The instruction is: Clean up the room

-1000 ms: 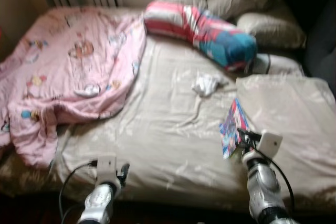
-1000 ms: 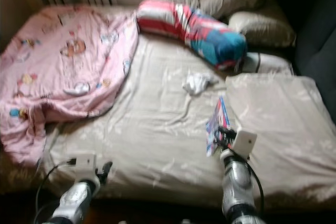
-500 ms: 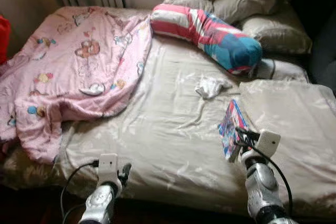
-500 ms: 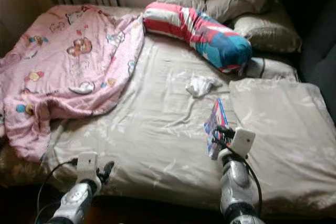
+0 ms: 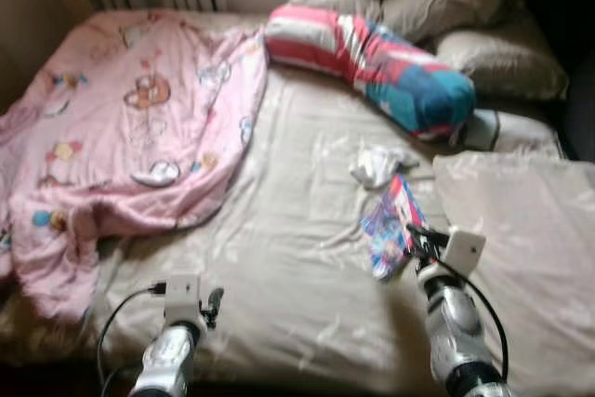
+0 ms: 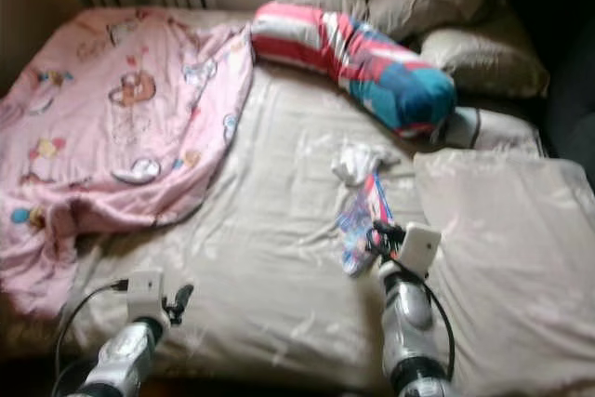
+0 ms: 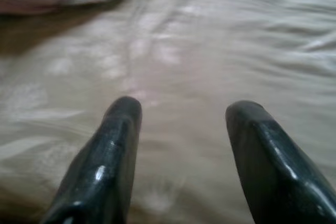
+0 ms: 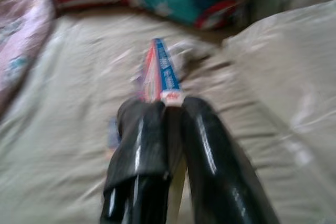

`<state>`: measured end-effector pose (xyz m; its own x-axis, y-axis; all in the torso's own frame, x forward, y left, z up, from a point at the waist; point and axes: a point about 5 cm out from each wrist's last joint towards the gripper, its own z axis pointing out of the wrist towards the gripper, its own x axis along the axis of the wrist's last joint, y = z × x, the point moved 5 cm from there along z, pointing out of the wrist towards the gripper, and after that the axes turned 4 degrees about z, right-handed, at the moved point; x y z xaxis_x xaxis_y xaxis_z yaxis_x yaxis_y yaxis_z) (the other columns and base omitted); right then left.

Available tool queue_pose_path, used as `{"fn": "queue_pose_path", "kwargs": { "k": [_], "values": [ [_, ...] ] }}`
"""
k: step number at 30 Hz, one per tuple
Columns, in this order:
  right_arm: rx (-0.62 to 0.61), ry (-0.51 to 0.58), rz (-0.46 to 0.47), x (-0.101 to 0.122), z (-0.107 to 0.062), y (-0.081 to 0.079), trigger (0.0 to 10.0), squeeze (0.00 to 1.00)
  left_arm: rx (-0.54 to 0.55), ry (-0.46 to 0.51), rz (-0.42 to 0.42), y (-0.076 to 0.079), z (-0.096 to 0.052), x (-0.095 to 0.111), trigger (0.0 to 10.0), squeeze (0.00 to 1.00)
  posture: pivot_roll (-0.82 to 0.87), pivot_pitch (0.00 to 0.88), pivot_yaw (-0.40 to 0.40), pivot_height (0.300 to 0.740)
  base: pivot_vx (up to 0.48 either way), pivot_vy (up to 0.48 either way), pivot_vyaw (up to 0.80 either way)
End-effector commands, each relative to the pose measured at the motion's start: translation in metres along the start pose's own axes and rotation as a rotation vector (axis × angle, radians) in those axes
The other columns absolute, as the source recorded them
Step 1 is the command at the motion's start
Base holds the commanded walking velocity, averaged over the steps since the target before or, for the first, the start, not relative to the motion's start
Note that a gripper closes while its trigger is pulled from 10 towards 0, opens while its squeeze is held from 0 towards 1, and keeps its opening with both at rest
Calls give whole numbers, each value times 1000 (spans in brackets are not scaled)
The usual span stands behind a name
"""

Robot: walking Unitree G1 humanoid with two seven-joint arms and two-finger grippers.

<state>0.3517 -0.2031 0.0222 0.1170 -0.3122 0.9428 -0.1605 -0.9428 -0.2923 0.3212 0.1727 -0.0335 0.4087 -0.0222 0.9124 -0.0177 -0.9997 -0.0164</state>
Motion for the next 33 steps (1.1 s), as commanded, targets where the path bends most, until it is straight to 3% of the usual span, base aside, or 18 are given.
{"fn": "queue_pose_path", "kwargs": {
  "k": [1,10,33],
  "values": [
    [20,36,8,9,4,-10,10000,0,31,-41,20,-15,-6,-13,10000,0,-64,134,-5,740,0,0,0],
    [29,11,10,3,4,-13,10000,0,33,-45,20,-16,-7,-15,10000,0,-63,138,-6,740,0,0,-481],
    [93,-17,37,-2,3,-22,10000,0,26,-49,24,-14,-8,-16,10000,0,-61,155,0,740,0,0,0]
  ]
}}
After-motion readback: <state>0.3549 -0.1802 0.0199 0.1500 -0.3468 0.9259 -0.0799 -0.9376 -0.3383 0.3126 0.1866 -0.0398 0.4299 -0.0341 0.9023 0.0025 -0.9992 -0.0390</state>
